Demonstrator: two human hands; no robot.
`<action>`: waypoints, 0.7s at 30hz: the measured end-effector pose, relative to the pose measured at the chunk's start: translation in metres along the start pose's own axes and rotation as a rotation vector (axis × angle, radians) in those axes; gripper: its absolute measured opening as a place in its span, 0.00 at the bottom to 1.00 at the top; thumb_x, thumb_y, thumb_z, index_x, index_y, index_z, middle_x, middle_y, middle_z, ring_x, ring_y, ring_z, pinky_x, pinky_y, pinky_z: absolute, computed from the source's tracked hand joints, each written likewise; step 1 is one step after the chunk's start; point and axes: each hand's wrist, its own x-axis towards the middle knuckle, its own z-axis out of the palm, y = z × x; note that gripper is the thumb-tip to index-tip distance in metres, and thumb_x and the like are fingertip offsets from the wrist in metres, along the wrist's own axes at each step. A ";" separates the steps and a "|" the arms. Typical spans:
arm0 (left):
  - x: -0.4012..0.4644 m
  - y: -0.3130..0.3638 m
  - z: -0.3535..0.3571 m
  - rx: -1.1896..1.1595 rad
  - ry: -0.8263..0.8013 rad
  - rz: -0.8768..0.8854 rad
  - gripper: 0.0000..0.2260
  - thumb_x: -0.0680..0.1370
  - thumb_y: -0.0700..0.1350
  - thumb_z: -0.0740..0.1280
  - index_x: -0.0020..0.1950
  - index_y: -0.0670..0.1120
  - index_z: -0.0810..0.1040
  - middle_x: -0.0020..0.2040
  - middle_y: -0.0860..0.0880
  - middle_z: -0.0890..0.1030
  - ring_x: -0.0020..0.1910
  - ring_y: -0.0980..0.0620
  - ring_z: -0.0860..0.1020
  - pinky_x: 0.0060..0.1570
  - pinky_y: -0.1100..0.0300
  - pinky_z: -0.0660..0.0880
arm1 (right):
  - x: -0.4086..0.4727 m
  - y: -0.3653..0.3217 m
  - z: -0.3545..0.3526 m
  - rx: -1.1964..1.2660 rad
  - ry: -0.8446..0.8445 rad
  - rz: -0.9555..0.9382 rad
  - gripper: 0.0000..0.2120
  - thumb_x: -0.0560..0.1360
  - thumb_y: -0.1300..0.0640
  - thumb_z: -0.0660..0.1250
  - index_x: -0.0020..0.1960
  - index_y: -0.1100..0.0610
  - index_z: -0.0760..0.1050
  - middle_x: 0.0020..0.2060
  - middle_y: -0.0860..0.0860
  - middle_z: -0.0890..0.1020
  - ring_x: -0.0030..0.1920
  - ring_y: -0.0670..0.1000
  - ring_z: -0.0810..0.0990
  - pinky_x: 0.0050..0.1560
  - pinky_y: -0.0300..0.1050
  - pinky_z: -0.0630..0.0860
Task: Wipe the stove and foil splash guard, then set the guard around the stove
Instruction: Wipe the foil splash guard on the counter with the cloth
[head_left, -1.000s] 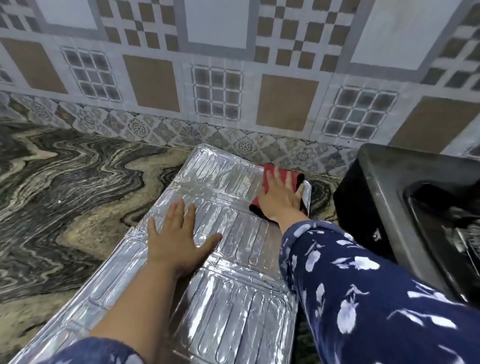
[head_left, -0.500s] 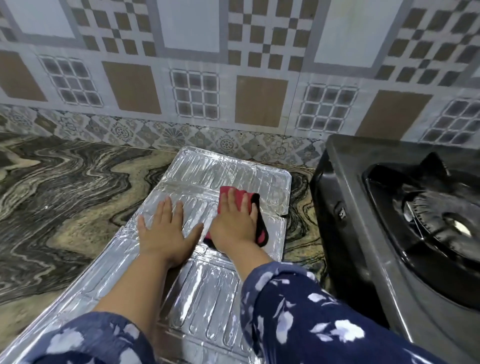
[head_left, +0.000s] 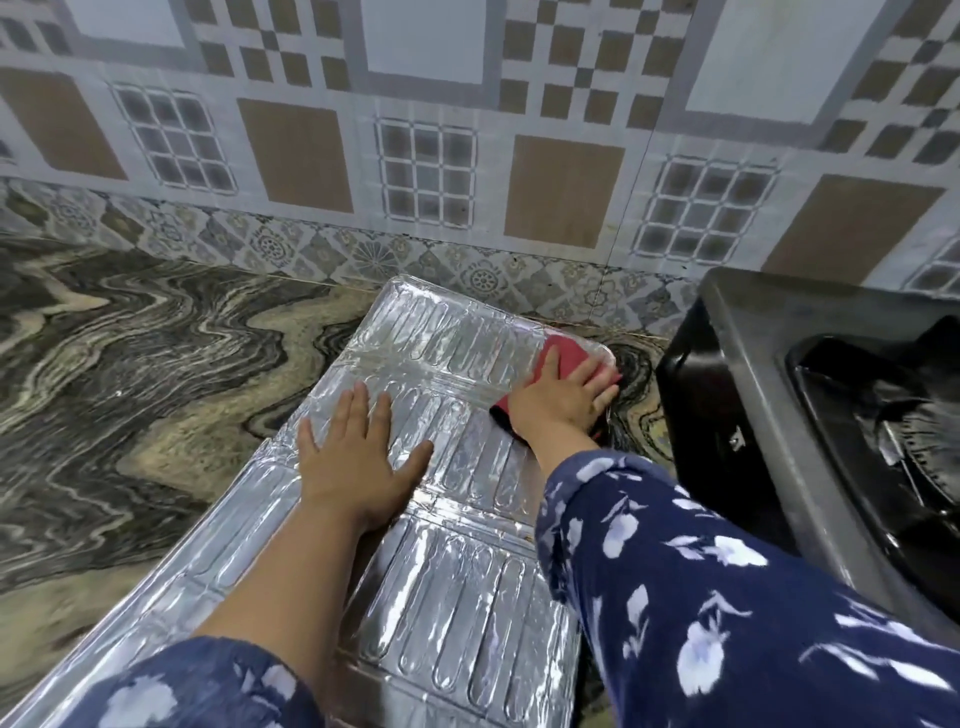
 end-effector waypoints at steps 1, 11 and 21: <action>0.000 0.000 0.000 0.000 -0.003 0.000 0.38 0.74 0.70 0.42 0.78 0.52 0.40 0.78 0.50 0.38 0.77 0.54 0.38 0.73 0.41 0.38 | -0.008 -0.002 0.003 0.004 -0.003 0.002 0.28 0.79 0.45 0.48 0.77 0.46 0.47 0.76 0.63 0.41 0.75 0.67 0.37 0.72 0.61 0.34; -0.004 0.002 -0.003 -0.021 -0.006 0.014 0.36 0.75 0.69 0.43 0.78 0.52 0.40 0.78 0.50 0.38 0.77 0.54 0.38 0.73 0.41 0.38 | -0.037 0.012 0.004 -0.032 -0.051 -0.433 0.24 0.80 0.42 0.41 0.76 0.39 0.44 0.77 0.56 0.40 0.76 0.62 0.36 0.74 0.61 0.35; -0.002 0.002 0.004 -0.038 0.040 -0.014 0.32 0.75 0.62 0.37 0.77 0.52 0.41 0.78 0.51 0.39 0.76 0.54 0.38 0.73 0.43 0.36 | 0.026 -0.086 0.017 -0.056 -0.120 -0.505 0.24 0.81 0.47 0.41 0.77 0.44 0.44 0.78 0.52 0.42 0.76 0.61 0.36 0.73 0.64 0.35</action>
